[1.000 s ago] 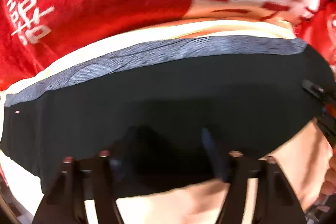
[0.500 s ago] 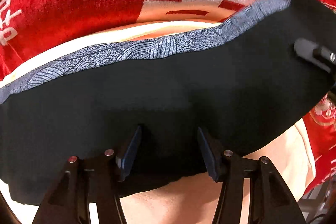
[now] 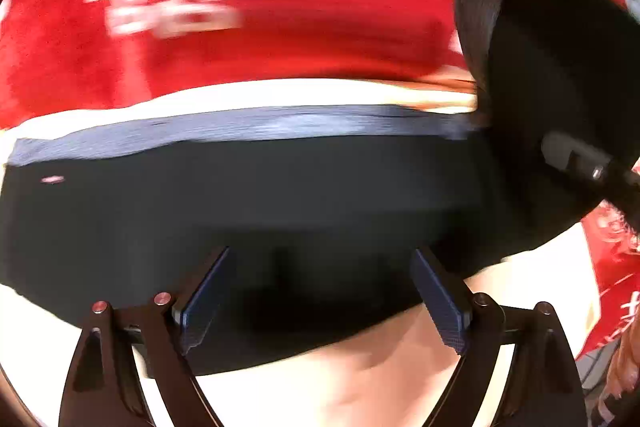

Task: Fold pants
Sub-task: 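Lift the held end and fold it over onto the band, open right gripper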

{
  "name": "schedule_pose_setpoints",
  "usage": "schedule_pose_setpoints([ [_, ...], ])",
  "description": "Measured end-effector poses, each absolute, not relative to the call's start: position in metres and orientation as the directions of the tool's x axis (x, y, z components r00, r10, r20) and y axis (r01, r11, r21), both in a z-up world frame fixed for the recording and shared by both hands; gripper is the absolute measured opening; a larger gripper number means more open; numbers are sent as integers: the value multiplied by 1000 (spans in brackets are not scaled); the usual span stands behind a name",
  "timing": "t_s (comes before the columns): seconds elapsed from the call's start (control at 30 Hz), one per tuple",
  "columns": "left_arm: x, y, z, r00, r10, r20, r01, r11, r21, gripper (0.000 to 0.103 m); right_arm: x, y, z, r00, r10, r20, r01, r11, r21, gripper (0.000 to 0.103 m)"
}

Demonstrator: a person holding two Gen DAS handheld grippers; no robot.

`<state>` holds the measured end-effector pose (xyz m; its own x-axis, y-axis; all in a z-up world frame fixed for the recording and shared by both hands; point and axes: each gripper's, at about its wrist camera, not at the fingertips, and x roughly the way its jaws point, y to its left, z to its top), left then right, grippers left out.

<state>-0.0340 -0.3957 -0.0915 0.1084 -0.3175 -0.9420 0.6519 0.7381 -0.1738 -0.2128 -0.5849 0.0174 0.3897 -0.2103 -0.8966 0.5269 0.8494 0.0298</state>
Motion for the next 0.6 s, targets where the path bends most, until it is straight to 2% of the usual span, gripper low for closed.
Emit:
schedule_pose_setpoints([
  [0.2, 20, -306, -97, 158, -223, -962, 573, 814, -95, 90, -153, -507, -65, 236, -281, -930, 431, 888, -158, 22],
  [0.27, 29, -289, -103, 159, -205, -966, 554, 828, -84, 90, -141, -481, -92, 175, -387, -905, 396, 870, -295, 26],
  [0.33, 35, -275, -108, 153, -189, -970, 541, 838, -78, 90, -136, -457, -102, 153, -493, -857, 335, 841, -424, 39],
  [0.37, 36, -271, -109, 151, -186, -971, 539, 839, -77, 90, -136, -447, -102, 161, -493, -855, 305, 849, -432, 52],
  [0.4, 45, -268, -109, 149, -188, -971, 539, 839, -79, 90, -138, -440, -99, 176, -482, -858, 281, 860, -426, 60],
  [0.5, 45, -282, -104, 133, -208, -969, 548, 830, -103, 90, -153, -419, -77, 247, -419, -874, 197, 905, -378, 61],
  [0.6, 34, -298, -90, 101, -257, -961, 581, 799, -153, 90, -173, -436, -46, 300, -321, -898, 262, 933, -246, 61],
])
